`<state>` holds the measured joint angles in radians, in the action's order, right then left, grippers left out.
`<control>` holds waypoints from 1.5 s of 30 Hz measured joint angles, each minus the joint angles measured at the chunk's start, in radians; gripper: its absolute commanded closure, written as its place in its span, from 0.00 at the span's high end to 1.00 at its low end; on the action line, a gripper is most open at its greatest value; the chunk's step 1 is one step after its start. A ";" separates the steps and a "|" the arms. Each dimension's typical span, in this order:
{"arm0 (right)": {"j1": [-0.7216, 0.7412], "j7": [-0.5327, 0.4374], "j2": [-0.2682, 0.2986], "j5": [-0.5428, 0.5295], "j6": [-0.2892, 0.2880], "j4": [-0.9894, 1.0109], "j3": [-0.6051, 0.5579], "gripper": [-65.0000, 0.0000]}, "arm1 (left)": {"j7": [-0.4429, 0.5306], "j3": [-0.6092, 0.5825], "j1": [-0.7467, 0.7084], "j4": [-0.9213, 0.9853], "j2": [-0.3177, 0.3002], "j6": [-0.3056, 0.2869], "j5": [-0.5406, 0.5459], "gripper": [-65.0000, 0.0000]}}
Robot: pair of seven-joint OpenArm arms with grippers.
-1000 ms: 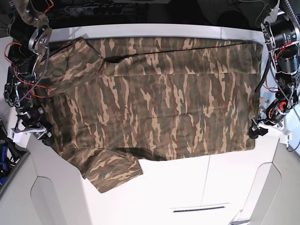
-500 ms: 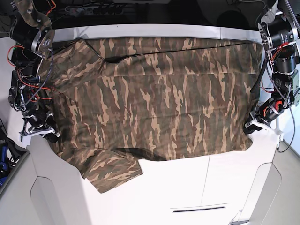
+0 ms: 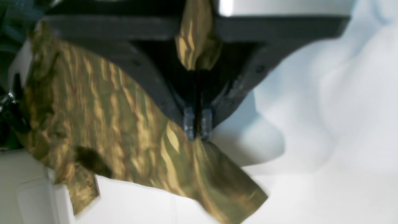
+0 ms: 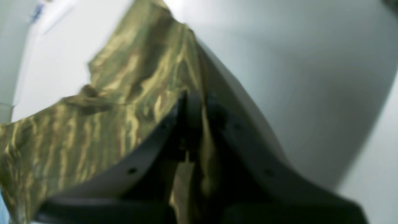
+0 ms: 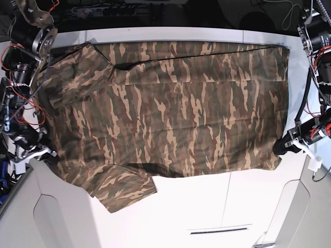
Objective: Fold the T-shirt properly
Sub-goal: 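Lift the hem and fold it over onto the collar half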
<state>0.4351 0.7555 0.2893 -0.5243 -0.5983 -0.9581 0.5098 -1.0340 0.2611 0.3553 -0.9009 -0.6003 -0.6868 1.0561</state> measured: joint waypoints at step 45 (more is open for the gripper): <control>-0.148 -0.243 -0.041 0.093 0.032 -0.197 0.033 0.68 | -0.084 0.003 -0.471 -0.422 -0.073 -0.003 0.153 0.00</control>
<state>0.2874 0.5125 0.2481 -0.4316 -0.5667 -1.1549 0.5430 -1.1179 0.2638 -0.1154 -1.3228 -0.6731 -0.6895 1.2091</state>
